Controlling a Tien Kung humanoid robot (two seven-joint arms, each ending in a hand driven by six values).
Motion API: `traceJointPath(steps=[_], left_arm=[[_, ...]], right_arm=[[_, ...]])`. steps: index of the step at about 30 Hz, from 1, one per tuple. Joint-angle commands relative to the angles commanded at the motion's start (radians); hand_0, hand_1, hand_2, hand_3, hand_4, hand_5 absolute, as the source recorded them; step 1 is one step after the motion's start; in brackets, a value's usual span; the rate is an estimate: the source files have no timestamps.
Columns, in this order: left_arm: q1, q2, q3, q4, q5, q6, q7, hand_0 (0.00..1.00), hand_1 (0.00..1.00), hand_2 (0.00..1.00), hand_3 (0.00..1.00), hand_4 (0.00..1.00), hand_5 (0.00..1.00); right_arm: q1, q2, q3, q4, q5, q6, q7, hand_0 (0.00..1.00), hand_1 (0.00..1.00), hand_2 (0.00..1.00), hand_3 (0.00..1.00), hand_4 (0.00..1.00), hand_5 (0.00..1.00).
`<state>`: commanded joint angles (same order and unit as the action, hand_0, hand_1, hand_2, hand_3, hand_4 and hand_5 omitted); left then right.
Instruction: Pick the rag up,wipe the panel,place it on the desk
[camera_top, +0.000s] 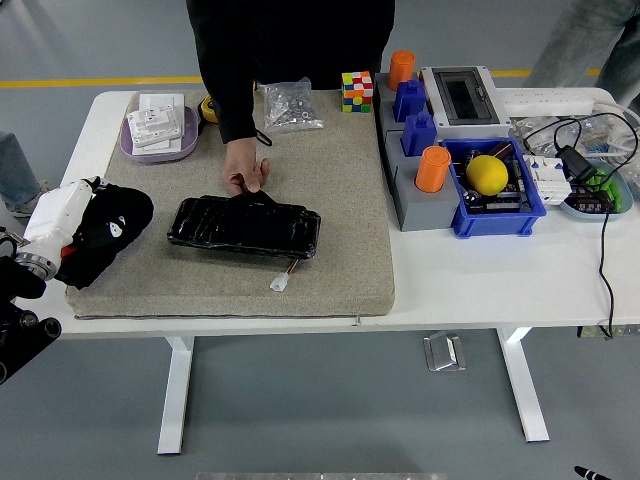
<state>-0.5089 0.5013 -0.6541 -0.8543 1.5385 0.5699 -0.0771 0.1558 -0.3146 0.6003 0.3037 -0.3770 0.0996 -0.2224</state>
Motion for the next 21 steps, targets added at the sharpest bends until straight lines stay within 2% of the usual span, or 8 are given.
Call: traceJointPath(steps=[5,9,21], left_arm=[[-0.016,0.009,-0.011,-0.052,0.038,-0.016,0.041,0.278,0.185,0.569,0.541,0.494,0.103],[-0.037,0.001,-0.002,-0.078,0.053,-0.021,0.066,0.277,0.185,0.569,0.541,0.493,0.097],[-0.09,-0.054,0.072,-0.034,0.06,-0.032,0.106,0.273,0.186,0.569,0.541,0.492,0.096]], right_arm=[[0.001,-0.002,-0.002,0.0,0.001,0.0,0.0,0.787,0.695,0.724,0.661,0.998,0.567],[0.002,-0.005,-0.002,-0.001,0.0,0.0,0.0,0.787,0.695,0.723,0.66,0.998,0.567],[-0.001,-0.012,-0.013,-0.002,0.002,0.003,0.004,0.787,0.695,0.723,0.66,0.998,0.567]])
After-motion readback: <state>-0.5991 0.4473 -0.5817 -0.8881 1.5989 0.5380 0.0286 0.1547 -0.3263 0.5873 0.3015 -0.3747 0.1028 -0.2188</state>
